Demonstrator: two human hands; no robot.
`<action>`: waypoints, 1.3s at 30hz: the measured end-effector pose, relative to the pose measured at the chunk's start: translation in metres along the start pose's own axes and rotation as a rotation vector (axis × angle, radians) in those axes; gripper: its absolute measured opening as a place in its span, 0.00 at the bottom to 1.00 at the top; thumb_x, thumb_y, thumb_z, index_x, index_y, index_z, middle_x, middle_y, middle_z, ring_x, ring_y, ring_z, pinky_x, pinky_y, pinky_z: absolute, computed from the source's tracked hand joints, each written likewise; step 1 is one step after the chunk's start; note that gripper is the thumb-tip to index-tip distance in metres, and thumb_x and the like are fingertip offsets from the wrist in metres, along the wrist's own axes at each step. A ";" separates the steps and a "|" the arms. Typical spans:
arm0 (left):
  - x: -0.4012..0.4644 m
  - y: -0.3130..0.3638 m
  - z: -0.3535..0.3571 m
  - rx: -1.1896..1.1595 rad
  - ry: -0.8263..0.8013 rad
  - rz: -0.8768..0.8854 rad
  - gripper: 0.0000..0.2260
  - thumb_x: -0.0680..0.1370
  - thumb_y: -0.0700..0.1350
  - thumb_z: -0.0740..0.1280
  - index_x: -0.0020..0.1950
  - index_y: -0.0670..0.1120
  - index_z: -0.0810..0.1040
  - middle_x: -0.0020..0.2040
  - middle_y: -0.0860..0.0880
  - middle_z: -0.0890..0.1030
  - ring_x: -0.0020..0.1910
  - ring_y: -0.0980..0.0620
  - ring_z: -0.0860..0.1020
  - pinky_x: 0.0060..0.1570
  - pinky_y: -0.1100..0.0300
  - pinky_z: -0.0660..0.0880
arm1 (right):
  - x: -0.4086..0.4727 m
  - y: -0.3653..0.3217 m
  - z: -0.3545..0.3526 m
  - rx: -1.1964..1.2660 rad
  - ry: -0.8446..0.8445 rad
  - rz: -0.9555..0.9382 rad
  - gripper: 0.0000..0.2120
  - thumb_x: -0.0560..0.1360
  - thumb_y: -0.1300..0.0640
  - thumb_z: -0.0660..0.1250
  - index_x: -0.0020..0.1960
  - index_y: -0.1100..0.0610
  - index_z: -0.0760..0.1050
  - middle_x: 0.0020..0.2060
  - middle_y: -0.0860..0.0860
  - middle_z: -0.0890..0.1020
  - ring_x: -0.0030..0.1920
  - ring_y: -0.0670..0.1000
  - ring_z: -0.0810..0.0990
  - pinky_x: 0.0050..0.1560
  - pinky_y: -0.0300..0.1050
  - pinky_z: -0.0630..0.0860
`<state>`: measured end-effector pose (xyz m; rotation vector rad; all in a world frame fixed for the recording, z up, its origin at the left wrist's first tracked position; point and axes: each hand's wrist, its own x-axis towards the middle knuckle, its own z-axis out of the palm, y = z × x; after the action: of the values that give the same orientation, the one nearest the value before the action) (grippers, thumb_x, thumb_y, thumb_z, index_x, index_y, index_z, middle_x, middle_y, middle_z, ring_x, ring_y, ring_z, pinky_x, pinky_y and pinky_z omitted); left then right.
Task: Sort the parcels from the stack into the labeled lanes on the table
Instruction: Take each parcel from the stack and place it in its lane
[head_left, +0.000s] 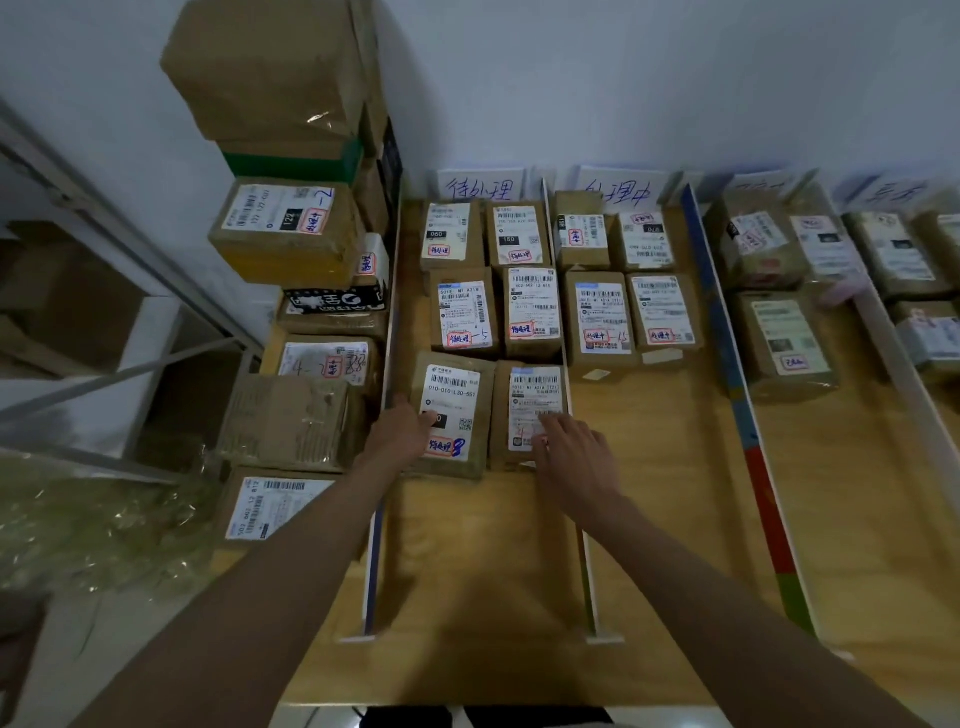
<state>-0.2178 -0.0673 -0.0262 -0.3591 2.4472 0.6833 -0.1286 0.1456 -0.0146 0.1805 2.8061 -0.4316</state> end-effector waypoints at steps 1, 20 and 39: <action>-0.003 -0.001 0.002 -0.003 0.024 0.027 0.28 0.82 0.53 0.63 0.77 0.43 0.57 0.69 0.40 0.74 0.64 0.38 0.75 0.60 0.45 0.73 | 0.001 0.000 0.001 0.002 -0.006 -0.004 0.21 0.84 0.49 0.51 0.74 0.55 0.64 0.71 0.52 0.71 0.70 0.52 0.69 0.70 0.51 0.65; -0.043 -0.021 0.034 0.553 0.157 0.368 0.36 0.82 0.59 0.57 0.81 0.41 0.47 0.80 0.42 0.49 0.79 0.43 0.51 0.77 0.49 0.52 | -0.003 0.007 0.010 -0.064 -0.148 -0.065 0.29 0.84 0.46 0.52 0.79 0.59 0.50 0.80 0.56 0.48 0.80 0.56 0.47 0.78 0.56 0.51; -0.074 -0.044 -0.157 0.551 0.517 0.321 0.29 0.83 0.58 0.50 0.80 0.44 0.53 0.80 0.44 0.55 0.79 0.44 0.52 0.78 0.46 0.50 | 0.041 -0.117 -0.097 -0.040 0.221 -0.230 0.29 0.84 0.46 0.50 0.80 0.59 0.52 0.79 0.56 0.57 0.79 0.56 0.54 0.79 0.53 0.50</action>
<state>-0.2120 -0.1823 0.1117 0.0975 3.0868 -0.0011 -0.2136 0.0683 0.0935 -0.1122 3.0641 -0.4294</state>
